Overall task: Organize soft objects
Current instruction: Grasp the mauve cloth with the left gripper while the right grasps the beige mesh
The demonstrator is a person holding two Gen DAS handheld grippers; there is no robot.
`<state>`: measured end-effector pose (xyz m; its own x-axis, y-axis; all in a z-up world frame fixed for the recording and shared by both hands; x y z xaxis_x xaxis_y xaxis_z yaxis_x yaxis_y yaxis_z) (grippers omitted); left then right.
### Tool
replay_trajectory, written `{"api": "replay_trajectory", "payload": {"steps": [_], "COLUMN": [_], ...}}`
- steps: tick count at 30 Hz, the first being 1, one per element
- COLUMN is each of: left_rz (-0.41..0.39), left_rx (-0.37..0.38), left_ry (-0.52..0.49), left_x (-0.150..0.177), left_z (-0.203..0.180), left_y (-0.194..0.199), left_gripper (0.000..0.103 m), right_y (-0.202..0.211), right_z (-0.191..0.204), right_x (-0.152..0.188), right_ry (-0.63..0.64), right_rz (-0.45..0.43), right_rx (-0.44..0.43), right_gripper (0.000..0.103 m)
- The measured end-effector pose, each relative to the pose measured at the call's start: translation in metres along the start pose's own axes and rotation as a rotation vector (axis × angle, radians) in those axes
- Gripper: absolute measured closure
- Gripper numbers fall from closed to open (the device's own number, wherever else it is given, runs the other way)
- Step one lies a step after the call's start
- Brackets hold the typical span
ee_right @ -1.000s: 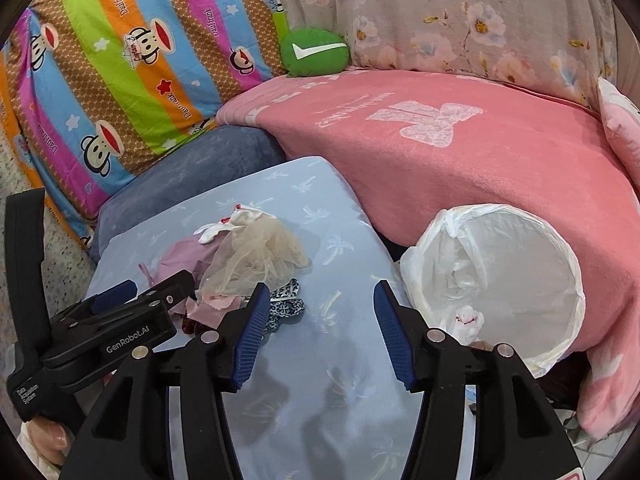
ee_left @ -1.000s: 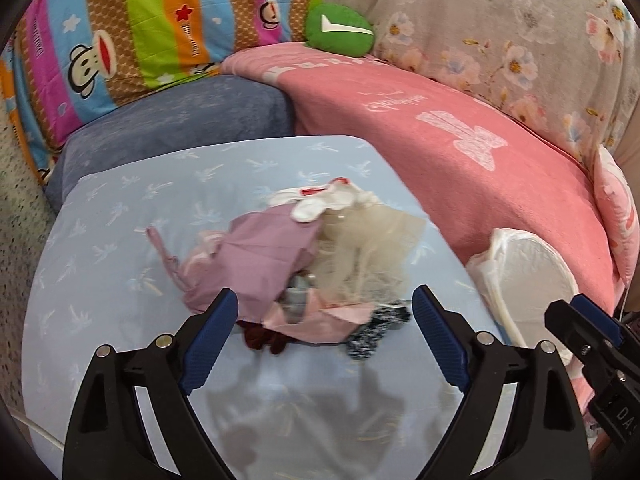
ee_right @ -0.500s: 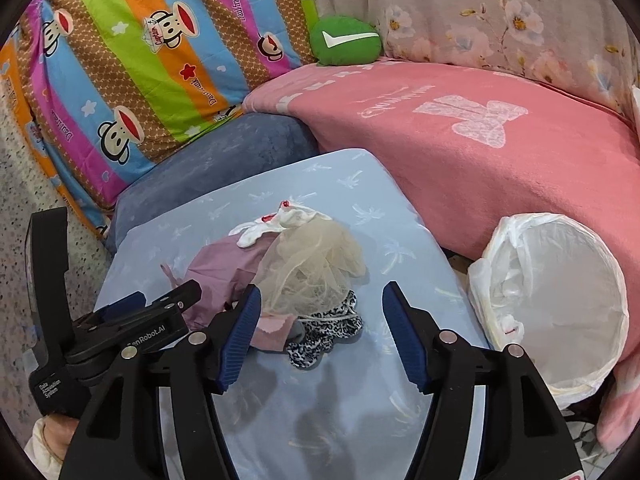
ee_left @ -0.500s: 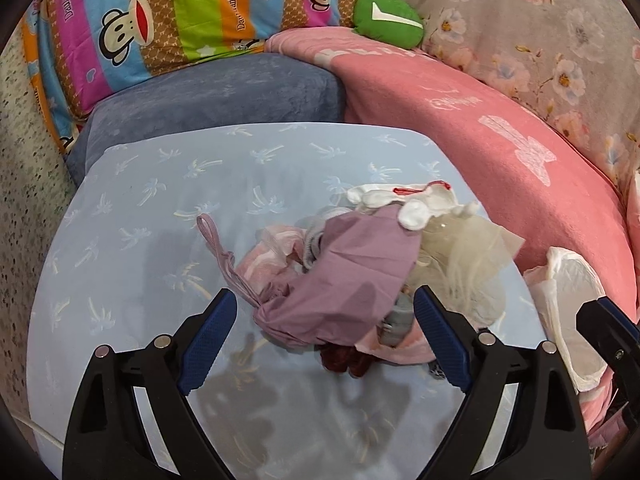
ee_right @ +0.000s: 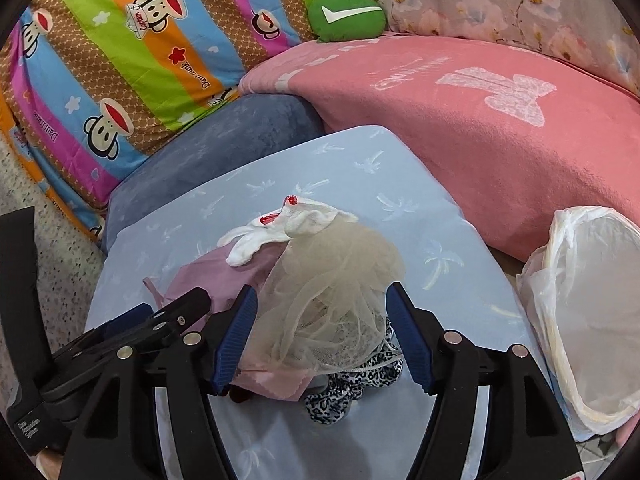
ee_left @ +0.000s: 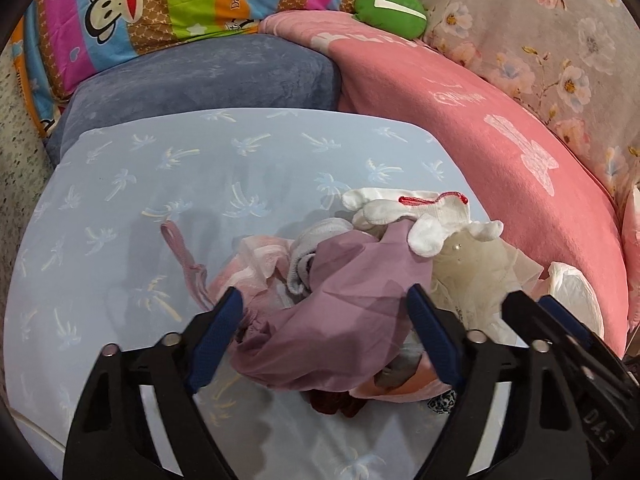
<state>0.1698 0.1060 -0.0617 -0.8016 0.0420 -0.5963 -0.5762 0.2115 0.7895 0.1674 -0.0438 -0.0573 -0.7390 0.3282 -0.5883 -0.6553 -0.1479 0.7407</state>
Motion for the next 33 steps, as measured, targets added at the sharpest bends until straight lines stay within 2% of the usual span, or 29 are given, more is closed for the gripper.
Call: {"api": "replay_trajectory", "payload": {"steps": [2, 4, 5, 6, 7, 9, 10, 16, 28, 33], "left_rz": [0.017, 0.023, 0.025, 0.026, 0.029, 0.028, 0.025, -0.015, -0.143, -0.151], "left_rx": [0.018, 0.032, 0.042, 0.054, 0.064, 0.071, 0.073, 0.081, 0.138, 0.168], "left_ry": [-0.002, -0.002, 0.0, 0.001, 0.001, -0.002, -0.004, -0.014, -0.065, -0.078], "left_x": [0.0, 0.0, 0.0, 0.001, 0.001, 0.001, 0.002, 0.001, -0.013, -0.013], "left_z": [-0.001, -0.002, -0.002, -0.002, -0.002, -0.004, -0.004, -0.012, -0.044, -0.051], "left_y": [-0.004, -0.005, -0.005, -0.004, -0.004, -0.001, 0.002, 0.024, 0.088, 0.097], "left_gripper": [0.046, 0.056, 0.066, 0.071, 0.079, 0.087, 0.091, 0.099, 0.1, 0.099], "right_y": [-0.008, -0.016, -0.02, -0.023, -0.025, -0.026, -0.024, 0.01, 0.109, 0.145], "right_z": [-0.002, -0.003, -0.004, -0.004, -0.004, -0.004, -0.004, -0.004, -0.002, -0.008], "right_x": [0.001, 0.003, 0.004, 0.006, 0.009, 0.012, 0.013, 0.012, -0.018, -0.027], "right_ry": [-0.014, -0.024, -0.021, -0.018, -0.018, -0.013, -0.009, -0.003, -0.001, -0.008], "right_rz": [0.016, 0.043, 0.056, 0.072, 0.085, 0.101, 0.104, 0.047, -0.132, -0.206], "right_rx": [-0.007, -0.014, -0.018, -0.021, -0.027, -0.034, -0.04, -0.082, -0.163, -0.17], "right_gripper": [0.038, 0.046, 0.058, 0.069, 0.074, 0.095, 0.098, 0.101, 0.101, 0.101]}}
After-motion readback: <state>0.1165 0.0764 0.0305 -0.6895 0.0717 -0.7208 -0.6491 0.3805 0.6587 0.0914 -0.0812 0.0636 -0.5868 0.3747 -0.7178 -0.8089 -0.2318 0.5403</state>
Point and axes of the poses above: each gripper's, at about its wrist camera, not at the fingertips, and y roughly against the way its jaws point, z to its left, x to its underside, the point moved 2 cm from there along -y, roughly the way its jaws point, and after that the axes turned 6 degrees about -y, right-handed, at the moved point
